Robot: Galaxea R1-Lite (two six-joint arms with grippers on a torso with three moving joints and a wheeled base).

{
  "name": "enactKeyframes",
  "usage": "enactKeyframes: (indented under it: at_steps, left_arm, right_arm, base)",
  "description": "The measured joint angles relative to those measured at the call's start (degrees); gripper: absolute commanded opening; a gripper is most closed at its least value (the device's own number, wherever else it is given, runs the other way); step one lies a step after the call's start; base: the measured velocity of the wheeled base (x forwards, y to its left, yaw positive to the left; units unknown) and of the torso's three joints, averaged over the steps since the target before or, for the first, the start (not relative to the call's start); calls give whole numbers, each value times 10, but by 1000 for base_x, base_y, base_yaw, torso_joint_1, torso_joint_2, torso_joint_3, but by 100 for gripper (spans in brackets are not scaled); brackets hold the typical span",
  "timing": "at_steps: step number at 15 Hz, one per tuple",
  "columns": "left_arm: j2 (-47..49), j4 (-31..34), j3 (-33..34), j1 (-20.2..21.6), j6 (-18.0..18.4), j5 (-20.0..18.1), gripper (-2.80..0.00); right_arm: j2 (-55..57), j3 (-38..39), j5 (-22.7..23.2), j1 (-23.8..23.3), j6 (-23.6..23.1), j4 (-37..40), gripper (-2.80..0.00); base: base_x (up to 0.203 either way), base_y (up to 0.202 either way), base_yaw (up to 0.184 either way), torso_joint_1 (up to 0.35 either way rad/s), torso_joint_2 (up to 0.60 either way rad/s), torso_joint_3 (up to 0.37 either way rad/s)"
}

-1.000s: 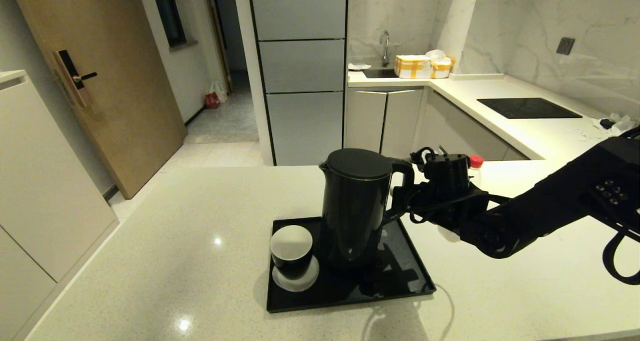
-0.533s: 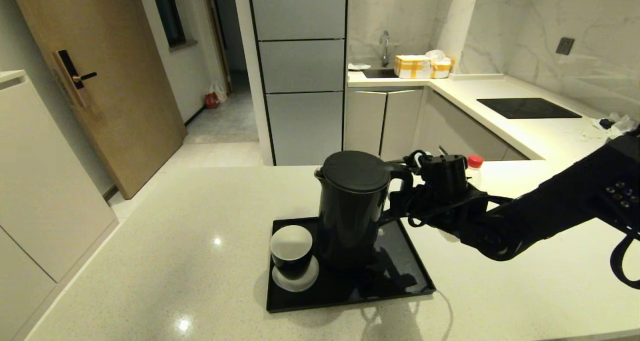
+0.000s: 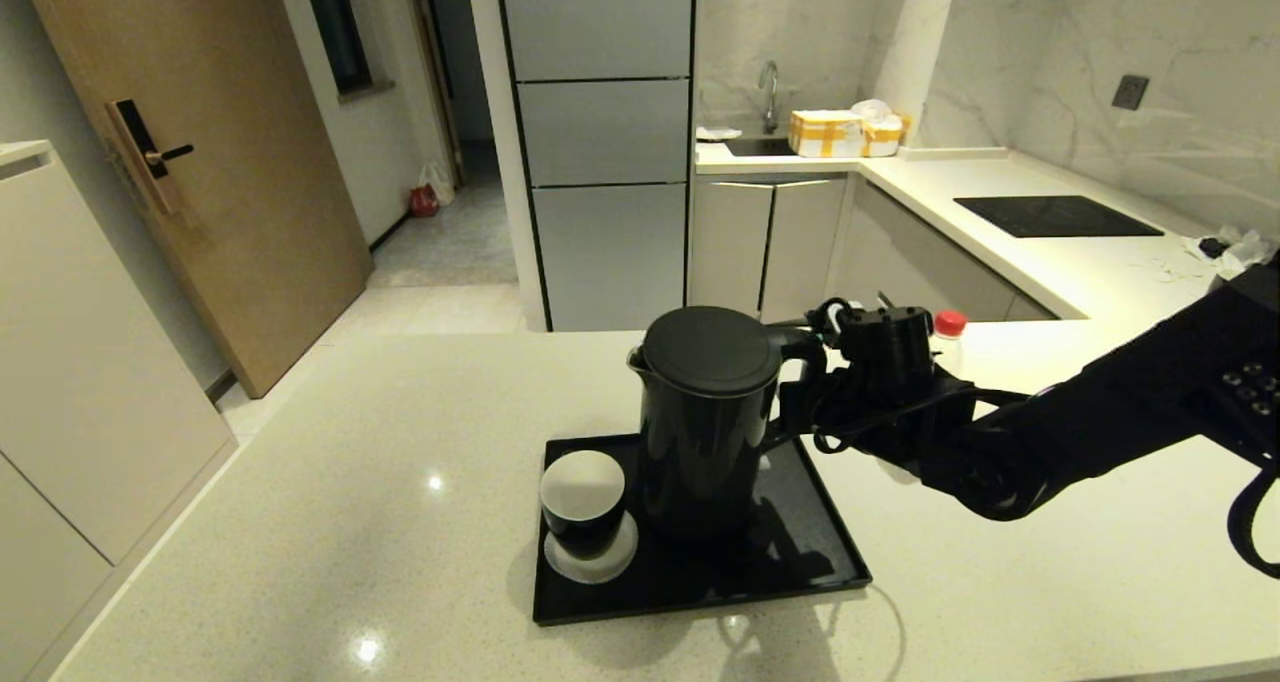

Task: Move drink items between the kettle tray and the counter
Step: Return the kettle to its original position

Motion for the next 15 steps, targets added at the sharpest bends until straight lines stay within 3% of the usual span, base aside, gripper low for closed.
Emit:
enactKeyframes:
  at_steps: [10, 15]
  left_arm:
    - [0, 0, 0, 0, 0, 0, -280]
    - [0, 0, 0, 0, 0, 0, -280]
  right_arm:
    - [17, -68, 7, 0, 4, 96, -280]
    - [0, -113, -1, -1, -3, 187, -280]
  base:
    - [0, 0, 0, 0, 0, 0]
    - [0, 0, 0, 0, 0, 0]
